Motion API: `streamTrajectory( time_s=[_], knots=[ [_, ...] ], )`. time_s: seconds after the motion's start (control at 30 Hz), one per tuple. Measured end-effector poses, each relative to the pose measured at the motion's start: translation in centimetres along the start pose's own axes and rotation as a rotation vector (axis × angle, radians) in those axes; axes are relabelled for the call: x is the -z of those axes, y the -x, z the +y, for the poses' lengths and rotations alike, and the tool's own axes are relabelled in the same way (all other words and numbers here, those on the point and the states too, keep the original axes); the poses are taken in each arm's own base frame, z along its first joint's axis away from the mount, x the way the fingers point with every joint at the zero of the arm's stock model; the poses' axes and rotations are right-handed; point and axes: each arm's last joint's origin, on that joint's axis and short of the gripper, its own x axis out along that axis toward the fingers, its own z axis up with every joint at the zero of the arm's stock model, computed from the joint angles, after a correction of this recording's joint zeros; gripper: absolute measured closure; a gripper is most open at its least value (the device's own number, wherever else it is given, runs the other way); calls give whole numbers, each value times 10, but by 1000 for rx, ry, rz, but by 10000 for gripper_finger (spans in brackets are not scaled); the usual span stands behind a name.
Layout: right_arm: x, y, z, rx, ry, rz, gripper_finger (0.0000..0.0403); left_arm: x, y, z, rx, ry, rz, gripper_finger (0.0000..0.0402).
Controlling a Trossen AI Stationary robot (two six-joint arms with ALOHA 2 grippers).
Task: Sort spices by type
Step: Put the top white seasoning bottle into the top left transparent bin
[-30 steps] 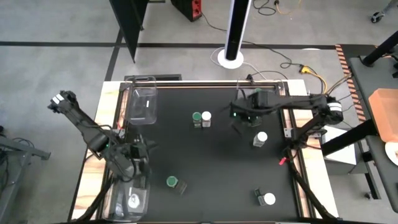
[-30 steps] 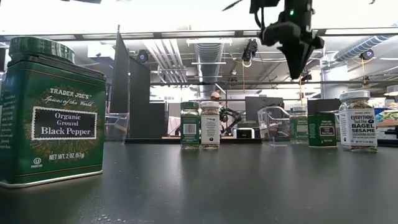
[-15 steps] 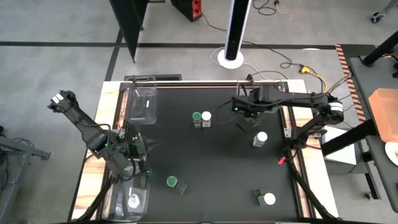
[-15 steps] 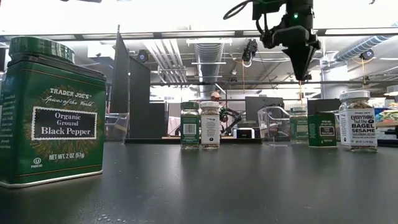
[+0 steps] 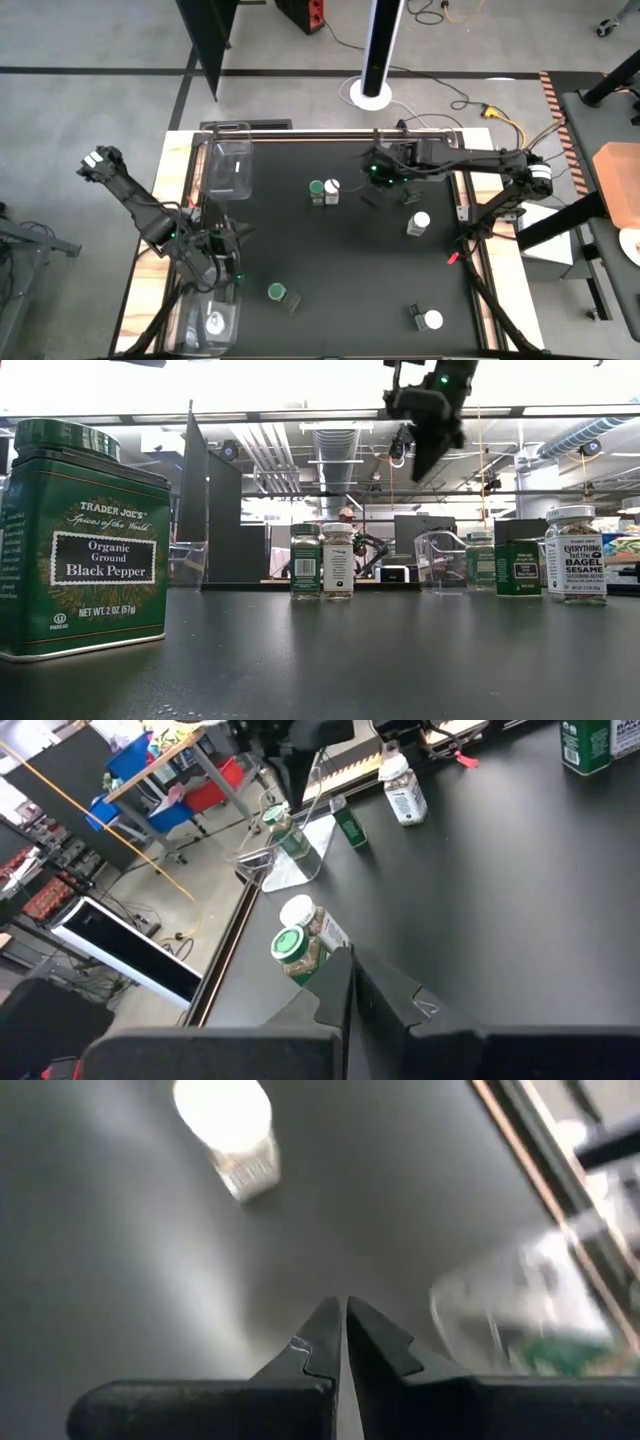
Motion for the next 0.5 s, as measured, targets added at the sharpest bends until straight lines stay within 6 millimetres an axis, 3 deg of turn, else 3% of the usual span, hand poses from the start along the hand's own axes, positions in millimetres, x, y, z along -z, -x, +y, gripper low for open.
streamTrajectory(
  time_s=[0.2,0.5],
  knots=[
    [-15,2,12,-49,112,-178,390,0,2,4,-56,16,-11,402],
    [-12,6,36,-81,282,-255,390,0,2,5,-64,12,-8,402]
  ],
)
